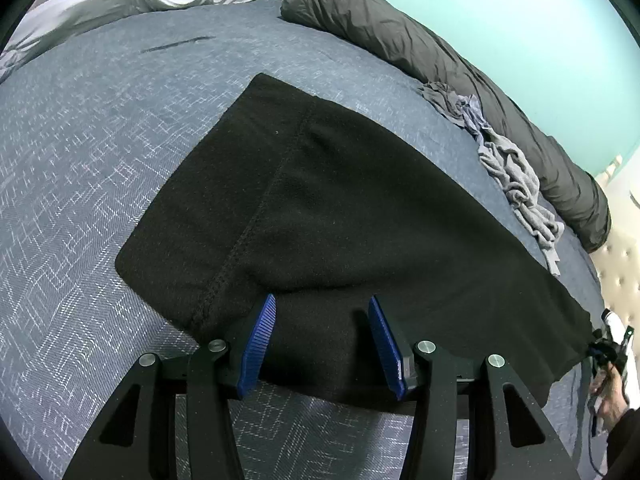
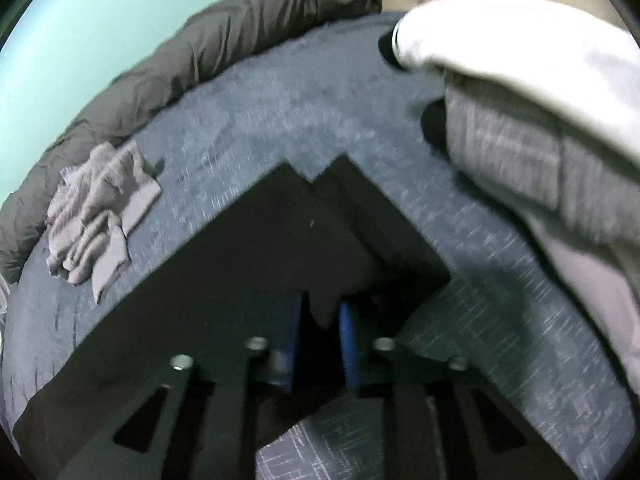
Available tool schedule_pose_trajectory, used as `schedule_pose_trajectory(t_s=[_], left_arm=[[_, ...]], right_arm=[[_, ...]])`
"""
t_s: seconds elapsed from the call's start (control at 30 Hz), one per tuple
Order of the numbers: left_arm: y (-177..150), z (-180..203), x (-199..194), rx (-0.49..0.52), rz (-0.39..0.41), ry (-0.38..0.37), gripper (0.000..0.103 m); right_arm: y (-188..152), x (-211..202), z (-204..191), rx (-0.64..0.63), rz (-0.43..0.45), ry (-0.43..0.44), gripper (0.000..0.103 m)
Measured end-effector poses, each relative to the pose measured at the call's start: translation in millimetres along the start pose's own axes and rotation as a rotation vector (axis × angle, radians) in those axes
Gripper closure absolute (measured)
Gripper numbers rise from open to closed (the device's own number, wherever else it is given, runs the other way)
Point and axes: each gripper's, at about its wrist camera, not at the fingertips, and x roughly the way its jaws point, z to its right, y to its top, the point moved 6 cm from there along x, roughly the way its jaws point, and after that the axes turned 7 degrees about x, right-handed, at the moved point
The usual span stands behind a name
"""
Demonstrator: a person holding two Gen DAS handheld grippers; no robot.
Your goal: Fold clothes
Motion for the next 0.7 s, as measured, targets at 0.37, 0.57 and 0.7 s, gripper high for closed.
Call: schedule_pose_trajectory(t_s=[0.37,0.57,0.7], left_arm=[[4.6,-1.4,0.0,0.007,0.003,0.003,0.050],[6.4,-1.2,-0.6,0.017,0.001,0.001,0.050],[7.6,-1.1,-0.7,0.021,-0.002,0.005,0.050]], right_arm=[[29.7,-22.0,0.9,-0.105,0.092,-0.090,0.100],[21.7,-3.5,25.1,-0.104,0.076,-0.182,0.100],[13.0,11.5,24.5,-0.155,0.053,-0.219,0.099]])
